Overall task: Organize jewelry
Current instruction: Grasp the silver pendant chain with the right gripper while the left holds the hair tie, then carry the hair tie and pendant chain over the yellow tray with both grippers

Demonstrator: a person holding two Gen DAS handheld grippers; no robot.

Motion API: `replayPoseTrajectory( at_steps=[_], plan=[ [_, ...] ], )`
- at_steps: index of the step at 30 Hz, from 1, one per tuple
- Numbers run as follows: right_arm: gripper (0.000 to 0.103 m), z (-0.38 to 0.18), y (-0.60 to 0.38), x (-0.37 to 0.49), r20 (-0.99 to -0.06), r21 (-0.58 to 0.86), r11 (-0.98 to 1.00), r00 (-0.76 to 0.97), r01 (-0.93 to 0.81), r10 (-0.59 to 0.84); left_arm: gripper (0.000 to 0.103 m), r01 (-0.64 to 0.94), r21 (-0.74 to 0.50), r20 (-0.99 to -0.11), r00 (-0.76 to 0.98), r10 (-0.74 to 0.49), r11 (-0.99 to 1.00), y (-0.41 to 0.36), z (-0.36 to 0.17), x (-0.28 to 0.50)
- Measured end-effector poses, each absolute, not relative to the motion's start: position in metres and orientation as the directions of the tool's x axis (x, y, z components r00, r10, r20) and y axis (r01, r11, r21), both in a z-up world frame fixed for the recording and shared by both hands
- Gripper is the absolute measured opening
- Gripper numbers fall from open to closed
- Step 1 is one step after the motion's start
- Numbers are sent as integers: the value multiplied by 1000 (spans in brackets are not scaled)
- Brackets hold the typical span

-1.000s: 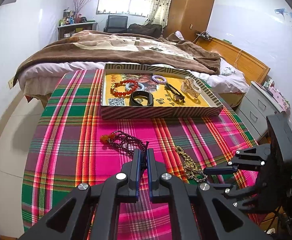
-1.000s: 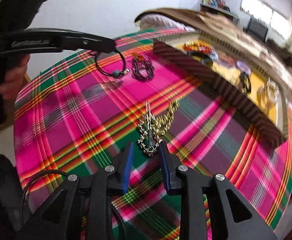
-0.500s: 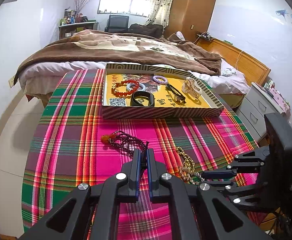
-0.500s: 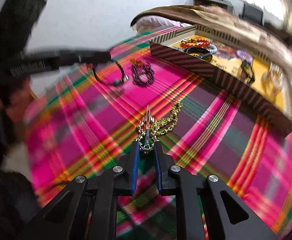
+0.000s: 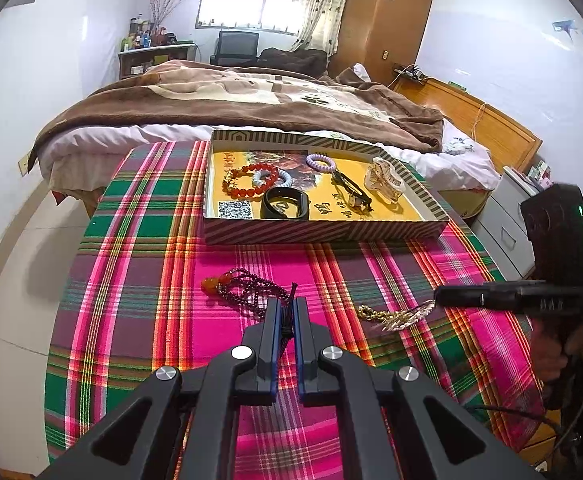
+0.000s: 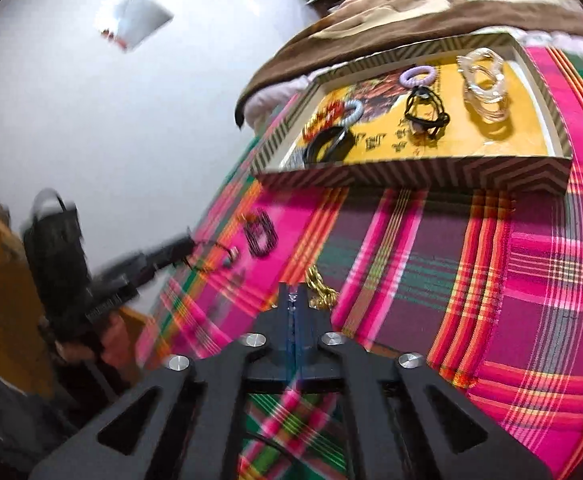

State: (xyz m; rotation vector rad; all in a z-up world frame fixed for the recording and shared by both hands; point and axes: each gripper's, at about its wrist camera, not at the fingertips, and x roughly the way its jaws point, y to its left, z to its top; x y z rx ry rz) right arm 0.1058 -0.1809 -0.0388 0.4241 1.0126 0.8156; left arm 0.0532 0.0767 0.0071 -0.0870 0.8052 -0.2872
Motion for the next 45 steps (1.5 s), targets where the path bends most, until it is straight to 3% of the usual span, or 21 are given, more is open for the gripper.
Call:
replayPoseTrajectory(
  at_steps=[5, 9, 13, 18, 22, 32, 33, 34, 37, 45],
  plan=[
    [0, -31, -186, 113, -681, 480, 809, 437, -339, 587, 6, 226, -188, -699, 653, -292, 956, 75, 7, 55],
    [0, -23, -169, 99, -683, 398, 772, 402, -496, 610, 6, 223, -188, -699, 653, -290, 957, 75, 7, 56],
    [18, -25, -134, 85, -725, 303, 702, 322, -645, 609, 6, 219, -191, -698, 655, -289, 957, 76, 7, 56],
    [21, -43, -103, 79, -782, 234, 669, 272, -706, 561, 6, 215, -195, -699, 654, -289, 957, 79, 6, 56],
    [35, -53, -99, 65, -813, 154, 641, 272, -752, 515, 6, 212, -196, -698, 656, -289, 957, 82, 6, 57],
    [37, -60, -90, 67, -836, 48, 665, 334, -746, 435, 6, 214, -197, -695, 657, -290, 957, 82, 8, 60],
    [35, -60, -91, 65, -833, 46, 670, 342, -741, 435, 6, 214, -197, -696, 657, -290, 957, 82, 8, 60],
    [26, -59, -92, 64, -832, 43, 675, 348, -737, 433, 6, 214, -196, -697, 656, -289, 957, 82, 9, 61],
    [26, -57, -94, 62, -831, 32, 683, 360, -729, 424, 6, 215, -191, -694, 661, -287, 958, 81, 11, 62],
    [26, -19, -112, 70, -758, 103, 702, 401, -704, 514, 6, 242, -159, -680, 676, -284, 957, 74, 27, 68]
  ],
)
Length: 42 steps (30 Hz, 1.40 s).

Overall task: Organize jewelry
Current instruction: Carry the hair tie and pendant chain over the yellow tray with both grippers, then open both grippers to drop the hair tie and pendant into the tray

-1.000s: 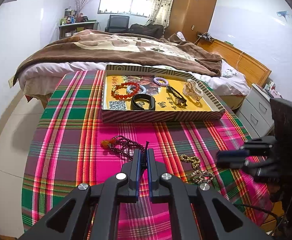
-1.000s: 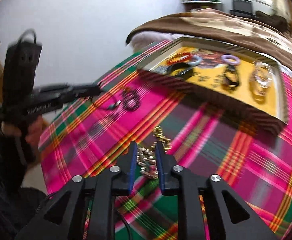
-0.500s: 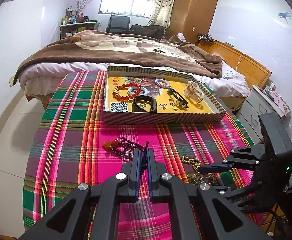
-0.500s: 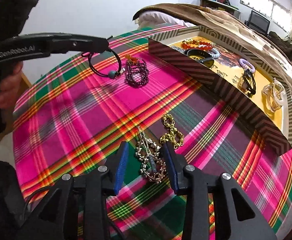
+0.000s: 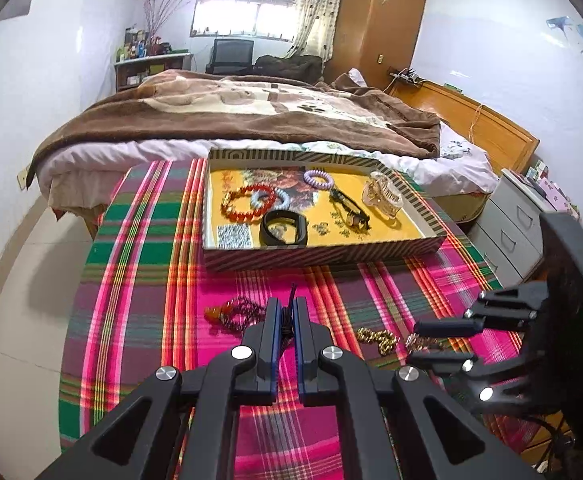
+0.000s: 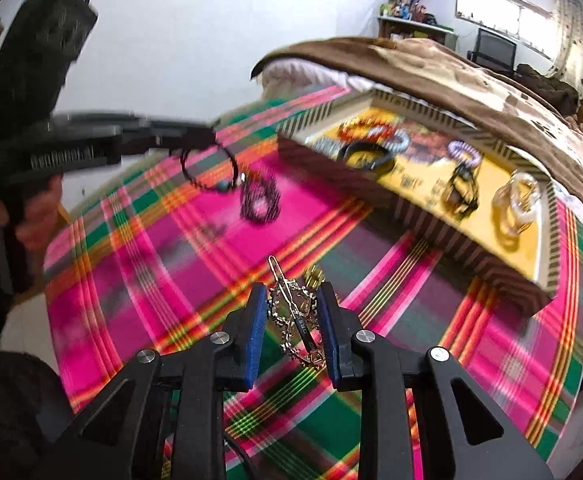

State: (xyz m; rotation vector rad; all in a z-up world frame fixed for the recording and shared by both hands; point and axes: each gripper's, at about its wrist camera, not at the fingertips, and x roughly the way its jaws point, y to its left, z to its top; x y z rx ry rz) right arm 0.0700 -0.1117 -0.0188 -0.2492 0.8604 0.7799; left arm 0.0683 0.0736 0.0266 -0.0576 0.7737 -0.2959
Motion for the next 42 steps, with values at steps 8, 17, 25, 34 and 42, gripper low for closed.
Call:
replayPoseTrajectory(
  at_steps=[8, 17, 25, 34, 42],
  plan=[
    [26, 16, -134, 100, -698, 110, 766, 499, -633, 513, 6, 293, -118, -632, 715, -299, 949, 59, 60, 89],
    [26, 30, -152, 144, -686, 152, 829, 546, -539, 481, 6, 358, -114, -607, 714, -350, 927, 42, 83, 139],
    [26, 20, -144, 180, -691, 214, 854, 545, -474, 476, 6, 373, -132, -613, 697, -371, 918, 32, 88, 212],
    [26, -9, -119, 223, -722, 244, 867, 515, -434, 461, 6, 402, -176, -663, 626, -411, 898, 22, 57, 295],
    [26, -29, -105, 250, -758, 212, 898, 514, -387, 401, 6, 398, -200, -717, 563, -411, 895, 13, 16, 343]
  ],
)
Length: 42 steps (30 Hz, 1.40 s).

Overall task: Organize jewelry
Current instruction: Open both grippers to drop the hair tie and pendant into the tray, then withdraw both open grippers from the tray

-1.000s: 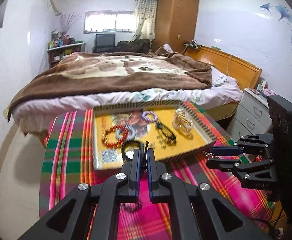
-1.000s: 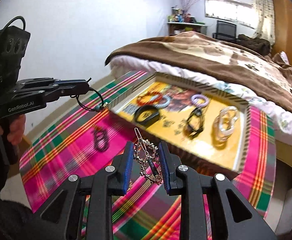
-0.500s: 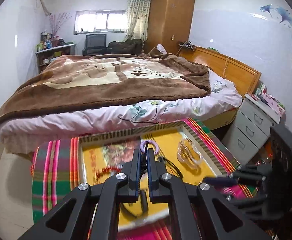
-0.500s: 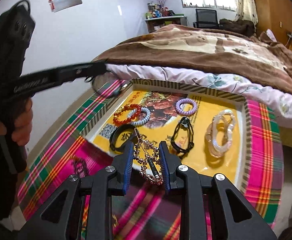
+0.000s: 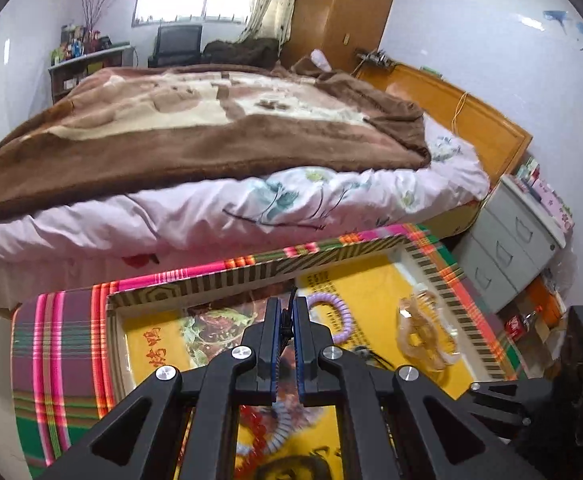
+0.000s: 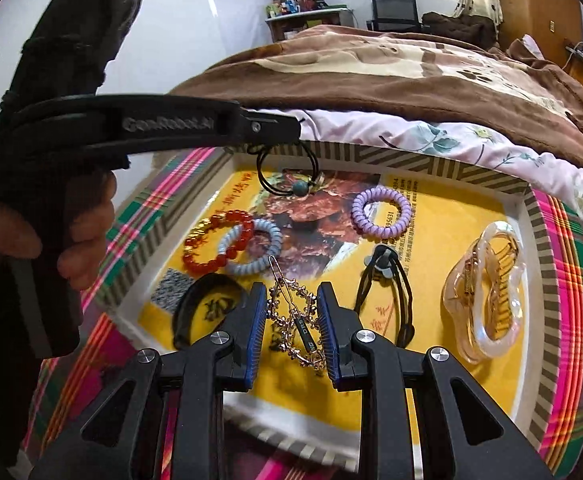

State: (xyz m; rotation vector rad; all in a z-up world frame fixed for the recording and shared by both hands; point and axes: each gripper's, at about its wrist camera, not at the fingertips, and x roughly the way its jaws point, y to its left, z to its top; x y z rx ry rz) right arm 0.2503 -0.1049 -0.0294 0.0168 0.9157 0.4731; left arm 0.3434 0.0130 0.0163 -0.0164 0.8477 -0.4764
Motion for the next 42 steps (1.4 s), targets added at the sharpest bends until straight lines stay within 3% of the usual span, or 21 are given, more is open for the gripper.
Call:
replayPoseTrajectory(
  at_steps=[15, 18, 22, 26, 28, 34, 37, 42],
  plan=[
    [27, -54, -89, 267, -801, 126, 909, 500, -398, 330, 6, 354, -150, -785, 525, -329, 923, 18, -24, 369],
    [27, -54, -87, 269, -800, 124, 908, 501, -400, 330, 13, 345, -160, -790, 517, -330, 925, 21, -27, 371],
    [27, -55, -83, 269, -803, 106, 910, 505, -401, 316, 39, 339, -173, -789, 514, -336, 925, 25, -29, 371],
    [28, -54, -82, 268, -803, 106, 912, 507, -397, 314, 44, 328, -175, -791, 514, -331, 928, 26, -29, 371],
    [32, -54, -82, 266, -803, 110, 911, 505, -396, 317, 54, 327, -176, -792, 513, -331, 929, 26, -29, 369],
    [35, -48, -83, 261, -794, 112, 915, 519, -387, 317, 55, 319, -181, -787, 521, -332, 930, 27, -23, 362],
    [50, -42, -85, 257, -785, 121, 914, 526, -386, 327, 56, 320, -179, -779, 532, -333, 930, 27, -15, 354],
    [51, -30, -90, 246, -766, 126, 918, 551, -375, 330, 63, 328, -165, -752, 569, -333, 930, 28, 8, 329]
  ],
)
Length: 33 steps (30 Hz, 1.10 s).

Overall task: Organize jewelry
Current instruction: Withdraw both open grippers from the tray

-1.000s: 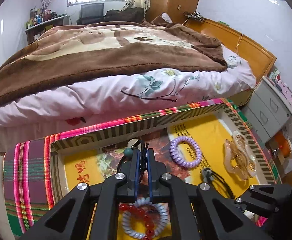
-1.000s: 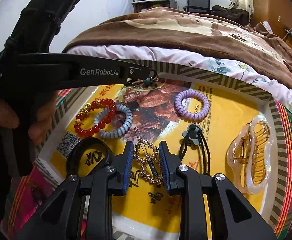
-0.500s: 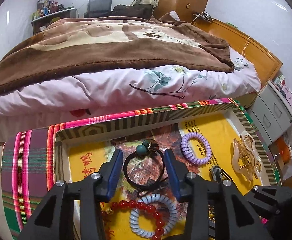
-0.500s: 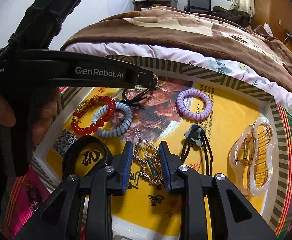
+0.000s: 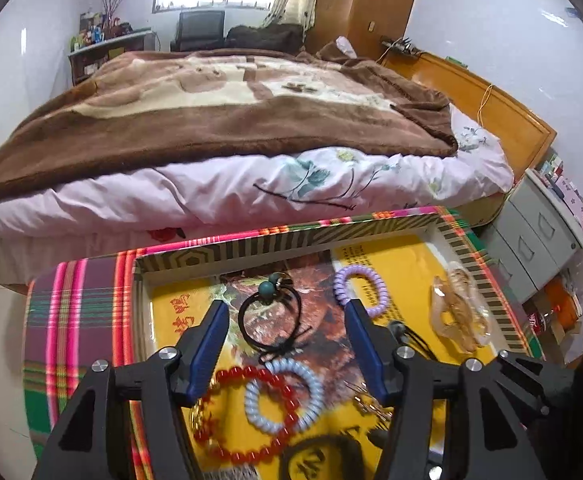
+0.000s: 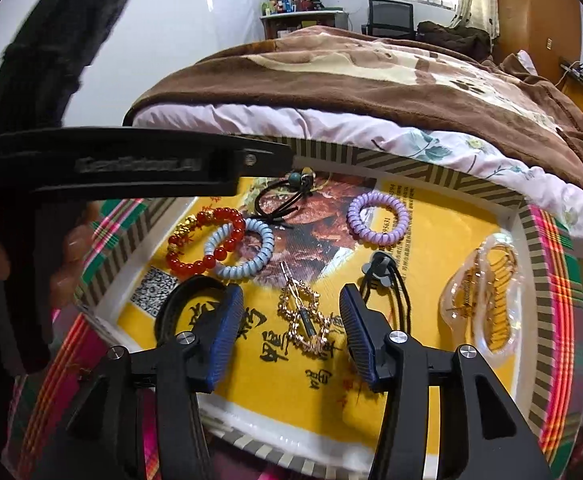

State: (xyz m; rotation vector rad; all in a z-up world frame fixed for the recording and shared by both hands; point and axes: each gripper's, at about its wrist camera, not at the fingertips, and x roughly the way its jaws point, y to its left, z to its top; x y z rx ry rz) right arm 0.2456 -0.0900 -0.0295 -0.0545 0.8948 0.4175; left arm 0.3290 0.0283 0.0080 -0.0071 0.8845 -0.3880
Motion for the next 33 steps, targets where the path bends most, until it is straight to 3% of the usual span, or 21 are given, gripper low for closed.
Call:
replayPoseTrajectory(
  at_steps=[15, 19, 33],
  plan=[
    [51, 15, -99, 188, -709, 133, 920, 614, -368, 347, 65, 325, -118, -670, 671, -317, 938, 37, 76, 230],
    [51, 26, -100, 171, -692, 129, 919, 630, -372, 352, 71, 324, -112, -649, 692, -316, 940, 42, 87, 201],
    [51, 22, -114, 130, -690, 149, 919, 627, -366, 361, 72, 272, -106, -627, 729, -277, 956, 56, 84, 129]
  ],
)
